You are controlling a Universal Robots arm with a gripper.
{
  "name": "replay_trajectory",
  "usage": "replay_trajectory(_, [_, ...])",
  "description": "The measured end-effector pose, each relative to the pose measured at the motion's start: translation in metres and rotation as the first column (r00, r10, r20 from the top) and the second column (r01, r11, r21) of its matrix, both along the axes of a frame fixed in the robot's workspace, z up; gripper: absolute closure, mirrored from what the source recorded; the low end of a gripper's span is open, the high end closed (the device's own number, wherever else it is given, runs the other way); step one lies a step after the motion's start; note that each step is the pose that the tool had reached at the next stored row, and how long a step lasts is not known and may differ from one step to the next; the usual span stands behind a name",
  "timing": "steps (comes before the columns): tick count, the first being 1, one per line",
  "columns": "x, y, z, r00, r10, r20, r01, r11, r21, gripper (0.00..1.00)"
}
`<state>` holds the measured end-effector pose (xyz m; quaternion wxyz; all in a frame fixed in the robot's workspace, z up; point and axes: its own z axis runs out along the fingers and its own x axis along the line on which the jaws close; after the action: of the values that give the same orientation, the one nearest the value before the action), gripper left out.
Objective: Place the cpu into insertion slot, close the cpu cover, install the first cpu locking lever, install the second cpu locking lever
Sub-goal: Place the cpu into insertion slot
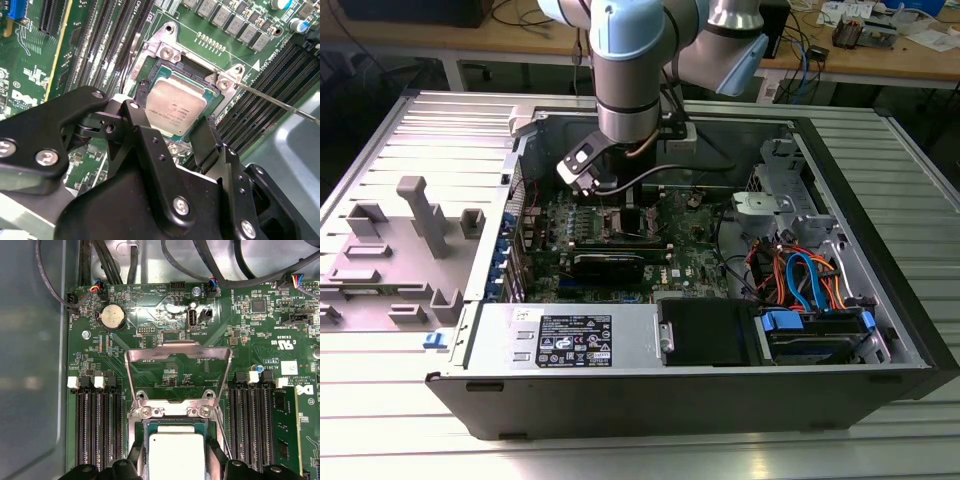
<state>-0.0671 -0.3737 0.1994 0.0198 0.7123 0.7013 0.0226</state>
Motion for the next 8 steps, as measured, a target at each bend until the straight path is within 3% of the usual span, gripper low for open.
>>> replay_trajectory(4, [0.0001, 0.0, -0.0023, 1.0, 0.0, -0.0001, 0.0, 1.0, -0.0021, 0.38])
replay_trajectory(6, [0.0001, 0.0, -0.0024, 1.0, 0.0, -0.0001, 0.0, 1.0, -0.0024, 0.26])
replay_trajectory(8, [0.0002, 0.0, -0.0024, 1.0, 0.0, 0.0001, 0.0, 1.0, -0.0036, 0.26])
